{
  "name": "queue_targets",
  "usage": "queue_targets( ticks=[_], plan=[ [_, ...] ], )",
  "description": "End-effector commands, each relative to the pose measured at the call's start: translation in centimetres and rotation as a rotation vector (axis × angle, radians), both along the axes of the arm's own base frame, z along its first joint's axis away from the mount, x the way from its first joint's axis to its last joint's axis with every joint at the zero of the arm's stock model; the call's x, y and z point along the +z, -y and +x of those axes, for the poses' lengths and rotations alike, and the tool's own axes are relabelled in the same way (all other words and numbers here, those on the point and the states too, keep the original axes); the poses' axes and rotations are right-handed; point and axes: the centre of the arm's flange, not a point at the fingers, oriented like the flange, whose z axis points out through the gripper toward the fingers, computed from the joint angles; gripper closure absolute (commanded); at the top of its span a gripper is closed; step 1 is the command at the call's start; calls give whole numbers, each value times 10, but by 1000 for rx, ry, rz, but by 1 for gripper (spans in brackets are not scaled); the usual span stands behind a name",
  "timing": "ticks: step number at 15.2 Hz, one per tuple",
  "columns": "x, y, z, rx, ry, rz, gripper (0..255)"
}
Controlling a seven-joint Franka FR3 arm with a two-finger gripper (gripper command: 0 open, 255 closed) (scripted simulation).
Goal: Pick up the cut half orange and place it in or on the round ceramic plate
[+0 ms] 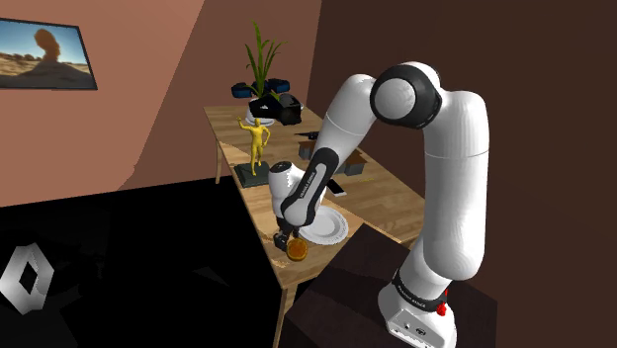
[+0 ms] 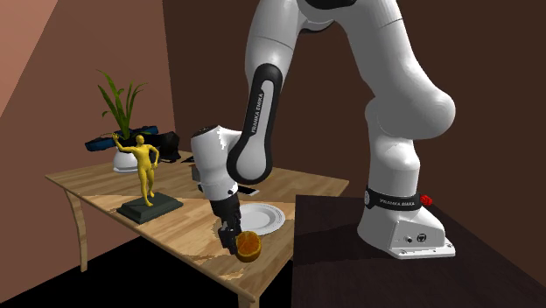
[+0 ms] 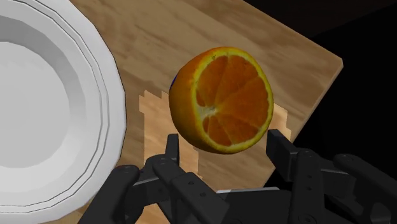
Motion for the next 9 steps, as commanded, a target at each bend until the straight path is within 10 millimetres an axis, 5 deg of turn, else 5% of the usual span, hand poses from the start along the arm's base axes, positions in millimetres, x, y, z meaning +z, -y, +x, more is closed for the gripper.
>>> queue_targets(
  ticks=[1,9],
  plan=[
    [-3,1,-3,-1,-7,-1,255],
    [14,1,-2,-1,-7,-1,255]
  ],
)
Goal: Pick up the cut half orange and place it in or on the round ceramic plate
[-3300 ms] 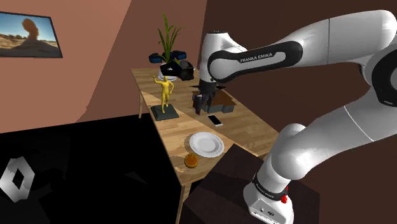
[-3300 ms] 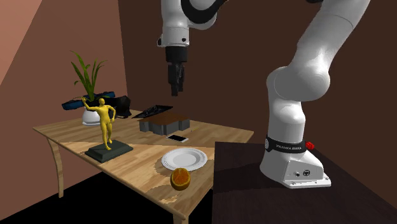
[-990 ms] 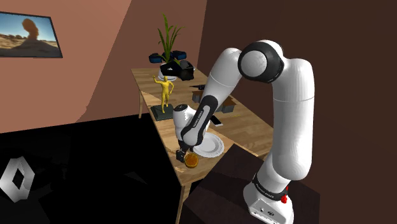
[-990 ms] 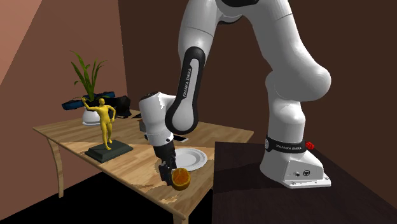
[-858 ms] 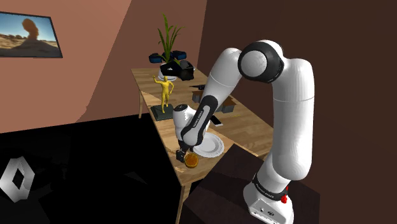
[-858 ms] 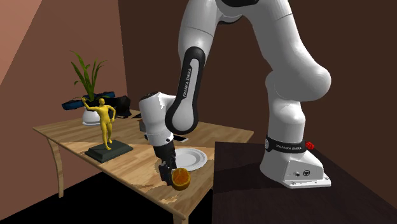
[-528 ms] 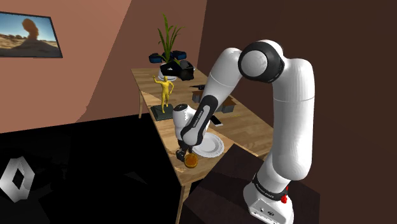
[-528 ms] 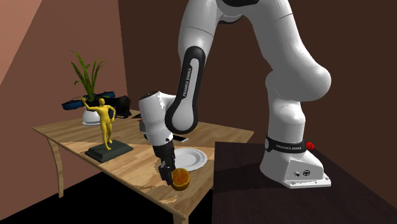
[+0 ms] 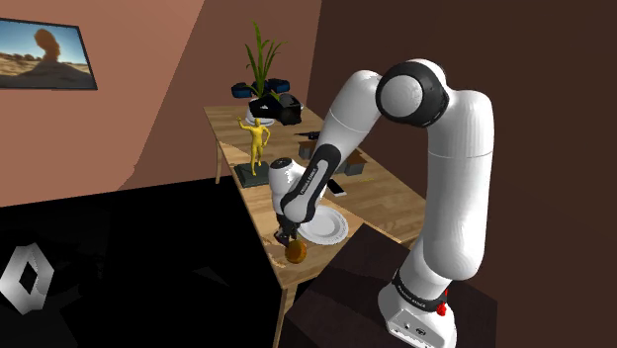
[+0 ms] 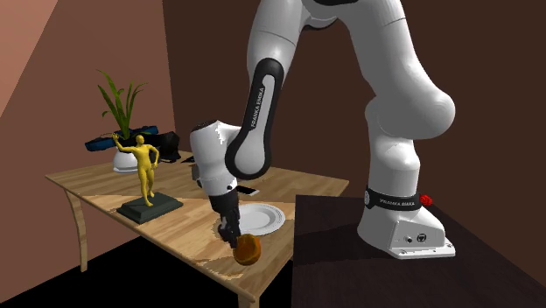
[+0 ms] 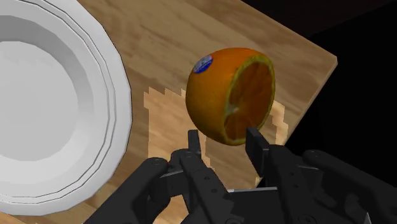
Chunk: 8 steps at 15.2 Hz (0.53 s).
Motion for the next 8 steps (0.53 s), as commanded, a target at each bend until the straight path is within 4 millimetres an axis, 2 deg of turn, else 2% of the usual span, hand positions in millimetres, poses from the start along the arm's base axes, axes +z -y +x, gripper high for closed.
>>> queue_targets(
  ticks=[1,6,7,8],
  plan=[
    [7,0,-4,1,-11,-1,255],
    [33,0,-4,1,-11,-1,255],
    [28,0,-2,1,-10,-1,255],
    [28,0,-2,1,-10,-1,0]
  ],
)
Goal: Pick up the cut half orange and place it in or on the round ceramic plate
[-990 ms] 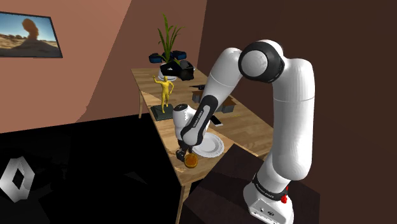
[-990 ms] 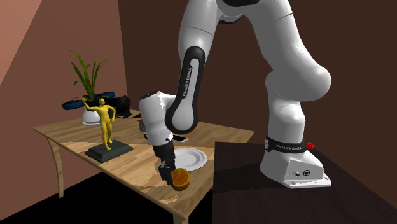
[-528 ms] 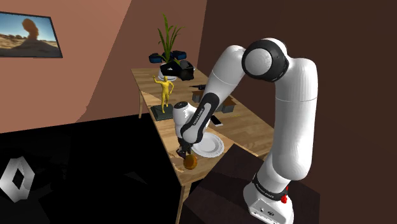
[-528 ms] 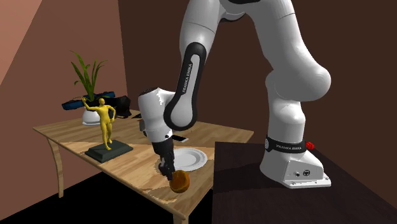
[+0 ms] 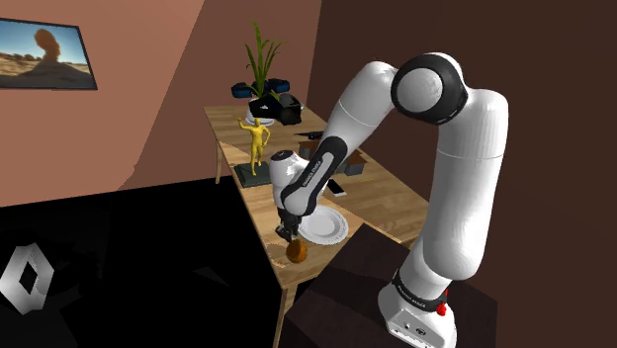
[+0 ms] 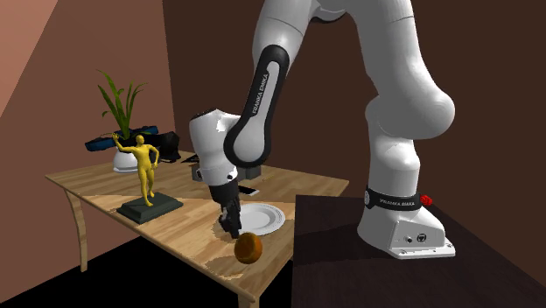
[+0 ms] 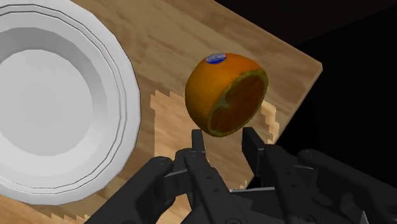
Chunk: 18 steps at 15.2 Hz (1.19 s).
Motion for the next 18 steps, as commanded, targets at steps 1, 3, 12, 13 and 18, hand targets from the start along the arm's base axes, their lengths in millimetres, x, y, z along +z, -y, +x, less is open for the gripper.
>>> queue_targets(
  ticks=[1,3,12,13,18],
  plan=[
    [0,17,-21,-192,70,56,0],
    [-6,38,-69,-577,209,169,0],
    [-56,32,-112,-956,346,281,0],
    [-59,32,-111,-956,346,281,0],
    [-59,32,-111,-956,346,281,0]
  ],
)
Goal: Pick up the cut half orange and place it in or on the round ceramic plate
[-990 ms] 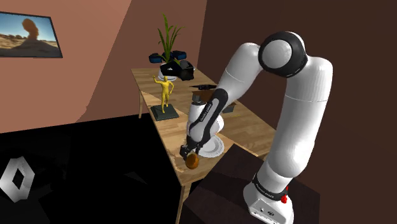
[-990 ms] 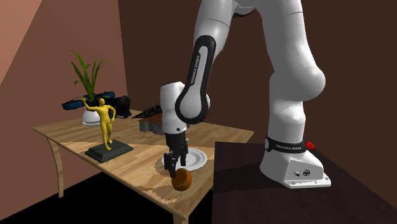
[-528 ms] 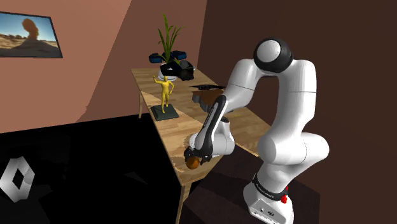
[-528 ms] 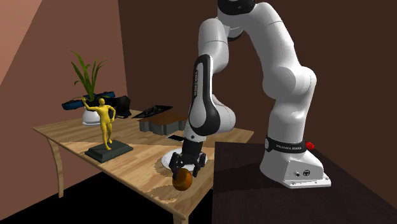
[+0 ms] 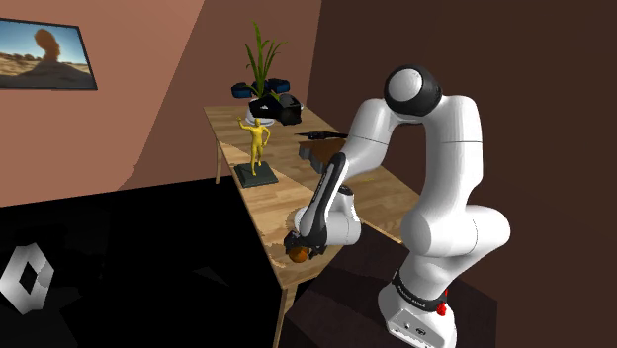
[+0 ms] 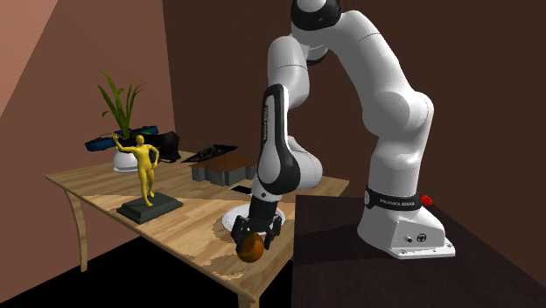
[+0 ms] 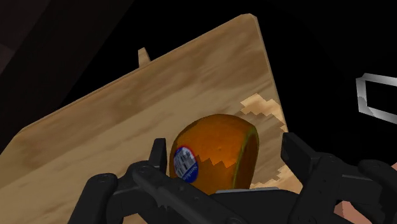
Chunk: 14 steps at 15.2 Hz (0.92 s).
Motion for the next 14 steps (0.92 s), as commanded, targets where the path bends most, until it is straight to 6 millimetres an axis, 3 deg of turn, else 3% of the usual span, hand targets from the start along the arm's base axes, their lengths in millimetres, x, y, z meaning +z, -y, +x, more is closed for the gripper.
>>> queue_targets(
  ticks=[1,3,4,14],
  plan=[
    [0,0,0,0,0,0,0],
    [0,0,0,0,0,0,0],
    [0,0,0,0,0,0,255],
    [5,0,0,0,0,0,255]
  ],
)
